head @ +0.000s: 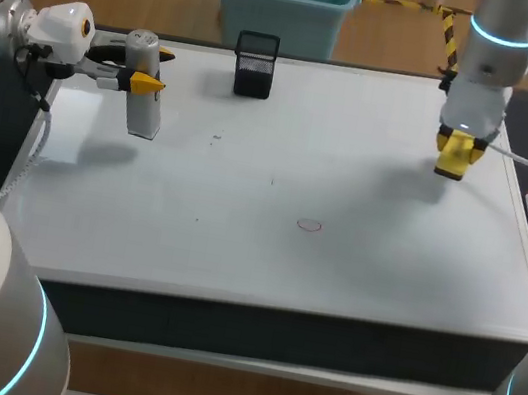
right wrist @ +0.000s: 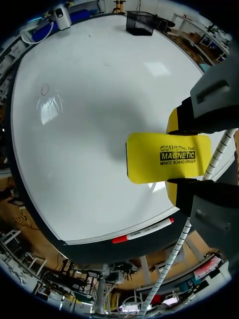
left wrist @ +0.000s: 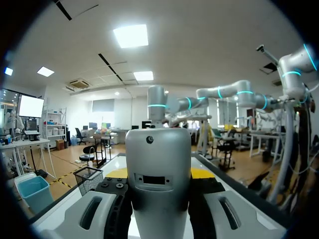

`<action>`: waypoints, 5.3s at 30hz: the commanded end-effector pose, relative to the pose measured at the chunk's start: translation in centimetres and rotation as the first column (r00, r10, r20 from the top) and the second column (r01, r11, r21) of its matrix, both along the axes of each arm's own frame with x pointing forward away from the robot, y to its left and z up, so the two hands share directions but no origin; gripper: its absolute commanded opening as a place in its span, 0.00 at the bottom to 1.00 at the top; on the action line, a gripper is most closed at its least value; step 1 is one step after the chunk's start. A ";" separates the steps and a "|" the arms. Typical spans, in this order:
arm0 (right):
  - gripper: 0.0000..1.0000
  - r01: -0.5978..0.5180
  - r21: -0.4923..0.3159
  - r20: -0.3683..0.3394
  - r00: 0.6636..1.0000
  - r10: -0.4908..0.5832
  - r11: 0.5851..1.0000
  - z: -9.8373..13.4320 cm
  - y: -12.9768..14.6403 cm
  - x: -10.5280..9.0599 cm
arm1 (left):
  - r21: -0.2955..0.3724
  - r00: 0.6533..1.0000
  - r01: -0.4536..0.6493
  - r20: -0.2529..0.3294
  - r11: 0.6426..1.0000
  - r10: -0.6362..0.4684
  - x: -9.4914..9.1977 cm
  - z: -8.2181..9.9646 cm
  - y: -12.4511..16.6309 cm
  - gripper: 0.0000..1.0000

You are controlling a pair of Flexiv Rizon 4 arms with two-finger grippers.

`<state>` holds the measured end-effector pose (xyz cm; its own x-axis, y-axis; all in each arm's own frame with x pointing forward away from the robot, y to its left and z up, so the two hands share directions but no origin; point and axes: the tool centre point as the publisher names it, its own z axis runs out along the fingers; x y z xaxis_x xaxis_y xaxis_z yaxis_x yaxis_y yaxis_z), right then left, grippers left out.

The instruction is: Pick up the inspection probe, press it on each red-marked spot on the whiteboard one by one, put down the probe, pick up the eraser, and wipe off all the red marks.

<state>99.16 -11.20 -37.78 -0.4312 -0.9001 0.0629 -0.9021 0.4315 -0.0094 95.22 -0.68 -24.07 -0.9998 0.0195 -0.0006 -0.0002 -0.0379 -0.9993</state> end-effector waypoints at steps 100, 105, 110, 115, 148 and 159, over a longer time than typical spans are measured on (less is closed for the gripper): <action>0.00 0.087 0.018 -0.009 0.996 -0.087 0.996 0.0 -4.0 -0.8 | -0.066 0.895 0.443 0.093 0.894 -0.436 -13.6 -3.2 -28.5 0.00; 0.00 0.087 0.018 -0.009 0.996 -0.087 0.996 0.0 -4.0 -0.8 | -0.065 0.896 0.441 0.096 0.895 -0.434 -13.4 -3.7 -28.7 0.00; 0.00 0.087 0.018 -0.009 0.996 -0.087 0.996 0.0 -4.0 -0.8 | -0.066 0.897 0.440 0.088 0.896 -0.434 -13.3 -4.2 -28.9 0.00; 0.00 0.087 0.018 -0.009 0.996 -0.087 0.996 0.0 -4.0 -0.8 | -0.068 0.896 0.441 0.085 0.895 -0.436 -13.3 -4.3 -29.0 0.00; 0.00 0.087 0.018 -0.009 0.996 -0.087 0.996 0.0 -4.0 -0.8 | -0.069 0.906 0.424 0.039 0.903 -0.422 -12.1 -4.9 -29.1 0.00; 0.00 0.087 0.018 -0.009 0.996 -0.087 0.996 0.0 -4.0 -0.8 | -0.062 0.908 0.419 0.047 0.906 -0.417 -12.1 -4.3 -28.9 0.00</action>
